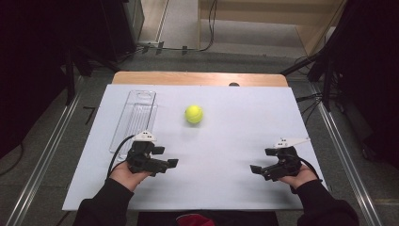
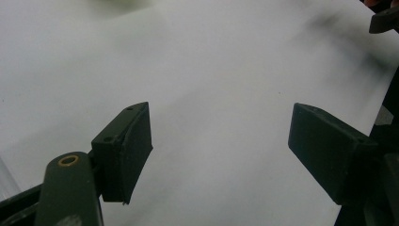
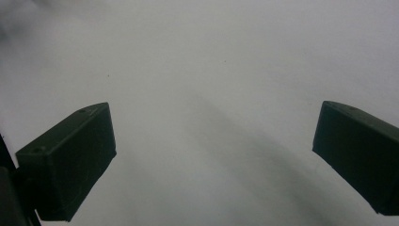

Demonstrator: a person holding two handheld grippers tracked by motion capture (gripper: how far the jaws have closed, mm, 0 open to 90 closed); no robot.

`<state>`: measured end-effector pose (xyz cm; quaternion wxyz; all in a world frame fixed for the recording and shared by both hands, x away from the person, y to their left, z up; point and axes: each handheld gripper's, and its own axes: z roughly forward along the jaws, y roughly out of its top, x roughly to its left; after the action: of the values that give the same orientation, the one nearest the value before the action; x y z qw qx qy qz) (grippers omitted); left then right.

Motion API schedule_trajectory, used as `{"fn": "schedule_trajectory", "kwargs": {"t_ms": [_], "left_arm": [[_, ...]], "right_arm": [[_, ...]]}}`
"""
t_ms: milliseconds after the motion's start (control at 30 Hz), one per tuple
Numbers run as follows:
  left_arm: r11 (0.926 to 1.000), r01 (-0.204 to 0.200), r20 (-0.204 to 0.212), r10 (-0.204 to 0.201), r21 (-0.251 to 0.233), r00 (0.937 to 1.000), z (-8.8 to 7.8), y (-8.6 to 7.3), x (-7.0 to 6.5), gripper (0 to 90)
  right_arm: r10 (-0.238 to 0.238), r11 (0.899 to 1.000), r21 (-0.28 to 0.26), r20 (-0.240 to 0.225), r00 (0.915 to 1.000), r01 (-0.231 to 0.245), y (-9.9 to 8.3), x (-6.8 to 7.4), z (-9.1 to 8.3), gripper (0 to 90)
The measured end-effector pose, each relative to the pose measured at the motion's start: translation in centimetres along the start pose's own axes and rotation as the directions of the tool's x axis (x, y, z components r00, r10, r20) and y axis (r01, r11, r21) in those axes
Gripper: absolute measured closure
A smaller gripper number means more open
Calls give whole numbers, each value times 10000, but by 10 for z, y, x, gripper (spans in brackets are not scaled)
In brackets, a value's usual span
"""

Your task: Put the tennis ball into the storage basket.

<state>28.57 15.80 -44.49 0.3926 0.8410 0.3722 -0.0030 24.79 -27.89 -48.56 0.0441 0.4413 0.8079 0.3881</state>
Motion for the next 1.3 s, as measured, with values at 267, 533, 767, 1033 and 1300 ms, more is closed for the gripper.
{"fn": "schedule_trajectory", "kwargs": {"t_ms": [267,533,767,1033,1300], "left_arm": [[10000,-54,-188,56,77,9998,7,4,2,226],[10000,-12,-231,12,4,9997,17,9,3,226],[9999,-34,-276,38,147,9996,24,11,3,226],[9999,-11,-362,16,118,9993,27,14,6,226],[9999,54,-407,-50,113,9992,33,19,8,226]], "right_arm": [[10,10000,28,4,10000,-10,0,0,0,0],[-39,10000,-15,-22,10000,39,0,0,1,0],[-5,10000,4,-30,10000,5,0,1,1,0],[-6,10000,-14,-29,10000,6,-1,1,1,0],[52,10000,-21,-24,10000,-52,-2,1,1,0]]}}
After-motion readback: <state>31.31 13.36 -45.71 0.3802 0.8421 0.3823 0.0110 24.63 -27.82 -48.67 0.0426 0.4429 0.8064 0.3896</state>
